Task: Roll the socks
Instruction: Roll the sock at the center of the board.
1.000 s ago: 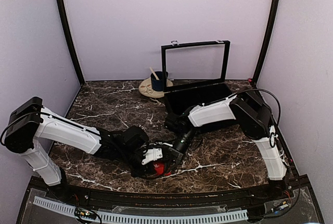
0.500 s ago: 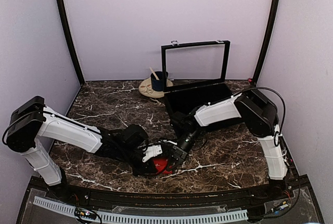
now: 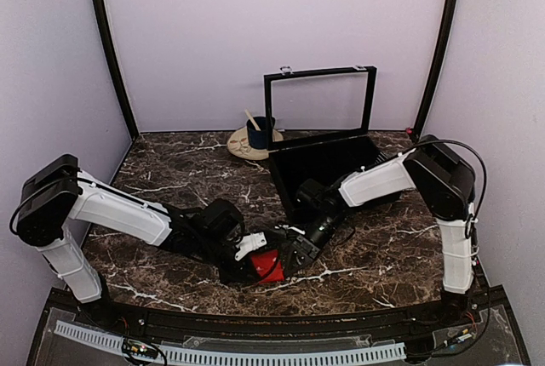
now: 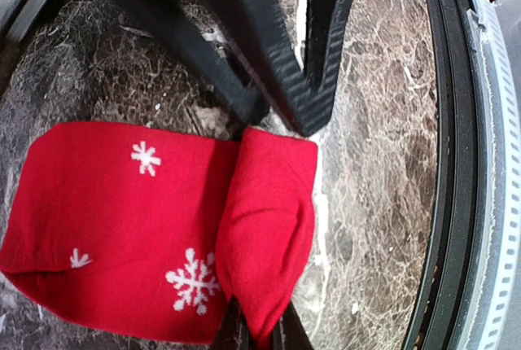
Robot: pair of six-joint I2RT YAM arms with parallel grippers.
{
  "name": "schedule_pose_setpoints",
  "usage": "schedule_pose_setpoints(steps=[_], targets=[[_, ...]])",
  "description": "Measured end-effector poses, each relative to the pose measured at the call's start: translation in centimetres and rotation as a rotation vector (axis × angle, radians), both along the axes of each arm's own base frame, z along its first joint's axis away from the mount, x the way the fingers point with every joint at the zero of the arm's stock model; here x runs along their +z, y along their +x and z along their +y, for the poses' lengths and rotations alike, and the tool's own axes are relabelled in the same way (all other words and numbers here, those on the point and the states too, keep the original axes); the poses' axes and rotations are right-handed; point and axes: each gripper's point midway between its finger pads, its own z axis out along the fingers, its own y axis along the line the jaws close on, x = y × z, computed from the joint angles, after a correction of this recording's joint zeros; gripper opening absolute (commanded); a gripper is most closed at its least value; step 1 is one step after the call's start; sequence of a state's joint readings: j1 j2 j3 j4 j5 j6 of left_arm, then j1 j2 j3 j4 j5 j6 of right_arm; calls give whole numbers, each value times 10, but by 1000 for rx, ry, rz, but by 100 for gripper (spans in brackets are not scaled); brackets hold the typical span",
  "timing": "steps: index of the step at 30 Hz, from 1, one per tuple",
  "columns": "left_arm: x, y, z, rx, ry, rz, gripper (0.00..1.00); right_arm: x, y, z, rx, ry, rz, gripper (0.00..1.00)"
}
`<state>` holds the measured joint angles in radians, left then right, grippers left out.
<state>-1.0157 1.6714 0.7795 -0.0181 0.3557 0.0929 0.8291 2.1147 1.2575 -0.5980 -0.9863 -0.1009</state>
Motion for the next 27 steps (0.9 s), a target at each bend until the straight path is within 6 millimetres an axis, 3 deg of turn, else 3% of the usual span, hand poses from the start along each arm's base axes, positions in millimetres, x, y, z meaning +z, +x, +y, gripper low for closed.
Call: schedule_pose_setpoints(steps=[17,23,27], targets=[[-1,4,-4,2,-37,234,0,-1,34,-29,-195,-68,-323,28],[-1,4,-4,2,-42,306,0,9,44,-42,-263,-82,-490,28],[-2,2,-5,10,-46,364,0,17,41,-39,-256,-75,-618,28]])
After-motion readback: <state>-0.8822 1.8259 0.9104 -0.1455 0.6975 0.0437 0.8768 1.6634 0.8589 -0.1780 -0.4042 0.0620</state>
